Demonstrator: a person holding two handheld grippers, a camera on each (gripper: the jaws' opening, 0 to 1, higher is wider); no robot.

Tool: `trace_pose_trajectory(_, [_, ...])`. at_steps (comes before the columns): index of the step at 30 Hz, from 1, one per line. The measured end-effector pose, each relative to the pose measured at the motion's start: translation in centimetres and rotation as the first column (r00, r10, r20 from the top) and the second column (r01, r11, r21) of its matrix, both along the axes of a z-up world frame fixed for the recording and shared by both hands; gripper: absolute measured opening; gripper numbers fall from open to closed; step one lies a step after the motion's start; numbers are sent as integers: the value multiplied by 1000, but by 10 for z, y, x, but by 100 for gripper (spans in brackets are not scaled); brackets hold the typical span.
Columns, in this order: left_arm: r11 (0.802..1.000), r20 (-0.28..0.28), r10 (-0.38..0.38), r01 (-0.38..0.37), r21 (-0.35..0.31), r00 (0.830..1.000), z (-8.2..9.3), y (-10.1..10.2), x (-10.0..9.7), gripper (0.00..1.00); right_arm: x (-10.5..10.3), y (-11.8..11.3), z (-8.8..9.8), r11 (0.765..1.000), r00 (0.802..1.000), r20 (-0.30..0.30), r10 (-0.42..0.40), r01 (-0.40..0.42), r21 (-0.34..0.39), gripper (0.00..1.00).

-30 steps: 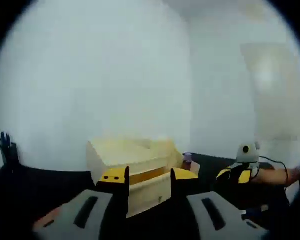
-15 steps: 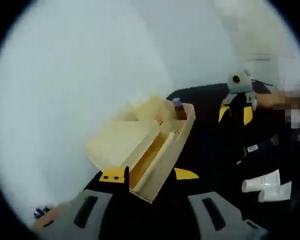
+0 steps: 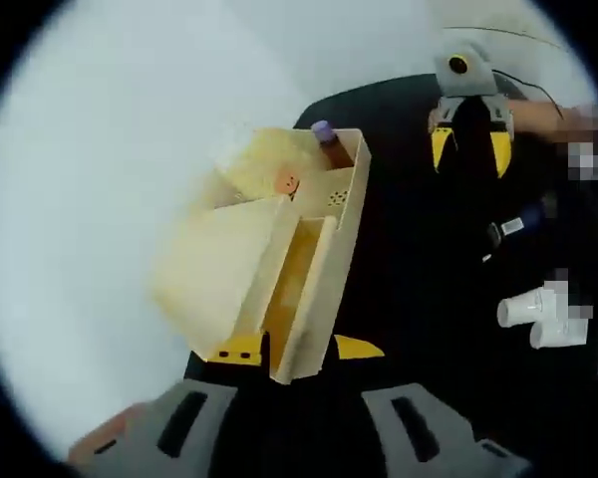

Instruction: Open the drawer, pick up the cosmetic bottles from the table one by one, place them into the drawer, release the gripper, close the drawer, and move the gripper away

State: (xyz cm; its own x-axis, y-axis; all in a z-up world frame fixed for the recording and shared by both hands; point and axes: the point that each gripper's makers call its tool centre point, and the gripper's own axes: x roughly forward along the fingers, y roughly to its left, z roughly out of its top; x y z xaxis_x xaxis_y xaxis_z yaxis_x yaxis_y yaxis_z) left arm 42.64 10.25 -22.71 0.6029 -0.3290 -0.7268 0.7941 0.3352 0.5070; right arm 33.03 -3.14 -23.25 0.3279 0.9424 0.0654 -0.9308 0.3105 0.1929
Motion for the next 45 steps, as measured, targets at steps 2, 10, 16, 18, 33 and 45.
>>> trace_pose_trajectory(2, [1000, -13, -7, 8, 28, 1000, -5, -1, 0, 25, 0, 0, 0, 1000, 1000, 2, -1, 1, 0, 30])
trace_pose_trajectory(10, [995, -11, -11, 12, 98, 1000, -7, 0, 4, 19, -2, 0, 2, 1000, 1000, 6, 2, -2, 0, 30])
trace_pose_trajectory(16, [990, -5, -2, 3, 142, 1000, -3, 3, 6, 10, -2, -1, 1, 1000, 1000, 7, 0, 0, -4, 30])
trace_pose_trajectory(18, [989, -4, -7, 7, 151, 1000, -3, 2, 5, 10, -2, -1, 1, 1000, 1000, 7, 0, 0, -3, 30])
trace_pose_trajectory(33, [982, 7, -25, 24, 188, 1000, 0, 6, -15, 7, 1, -1, -1, 1000, 1000, 6, -4, 4, -11, 30])
trace_pose_trajectory(45, [980, 25, -44, 38, 196, 999, 7, 6, -40, 5, 6, -3, 0, 1000, 1000, -1, -9, 9, -9, 30])
